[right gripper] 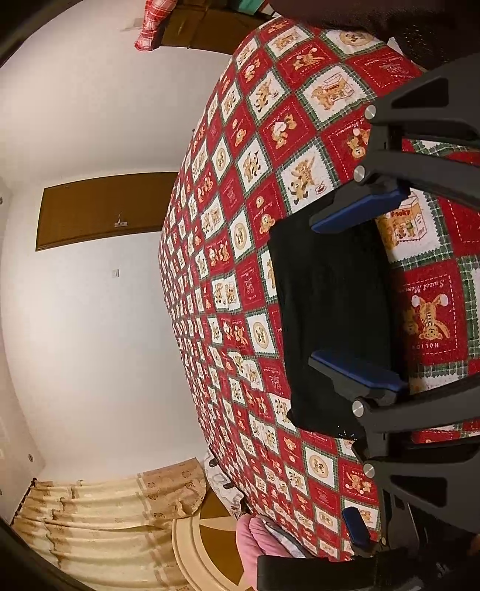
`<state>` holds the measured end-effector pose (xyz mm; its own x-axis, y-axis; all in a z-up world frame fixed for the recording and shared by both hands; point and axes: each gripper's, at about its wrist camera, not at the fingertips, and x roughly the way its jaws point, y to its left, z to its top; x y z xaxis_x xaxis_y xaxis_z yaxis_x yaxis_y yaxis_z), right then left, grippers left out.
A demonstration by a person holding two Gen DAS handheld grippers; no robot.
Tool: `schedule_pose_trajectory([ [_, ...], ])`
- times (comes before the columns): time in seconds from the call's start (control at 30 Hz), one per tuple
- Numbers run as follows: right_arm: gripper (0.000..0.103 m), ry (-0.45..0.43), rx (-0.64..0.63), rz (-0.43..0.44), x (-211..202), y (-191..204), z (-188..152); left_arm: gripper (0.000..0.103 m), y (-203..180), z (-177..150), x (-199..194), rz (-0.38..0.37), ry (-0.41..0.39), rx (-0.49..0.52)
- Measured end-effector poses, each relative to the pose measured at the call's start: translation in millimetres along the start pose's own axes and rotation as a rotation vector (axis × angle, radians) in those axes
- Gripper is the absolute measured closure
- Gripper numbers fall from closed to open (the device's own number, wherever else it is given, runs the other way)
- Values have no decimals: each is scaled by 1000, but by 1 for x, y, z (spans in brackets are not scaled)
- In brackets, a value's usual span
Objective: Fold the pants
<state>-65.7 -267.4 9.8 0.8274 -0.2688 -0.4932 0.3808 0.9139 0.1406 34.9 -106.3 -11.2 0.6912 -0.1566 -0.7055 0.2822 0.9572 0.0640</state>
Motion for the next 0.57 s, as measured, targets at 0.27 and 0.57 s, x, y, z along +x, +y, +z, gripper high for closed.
schedule_pose_trajectory([
  [0.27,35,3,-3,4,1,0,0,0,0,-1,0,-13,3,-4],
  [0.57,35,10,-7,-22,3,0,-2,0,5,4,-1,-35,-37,-6],
])
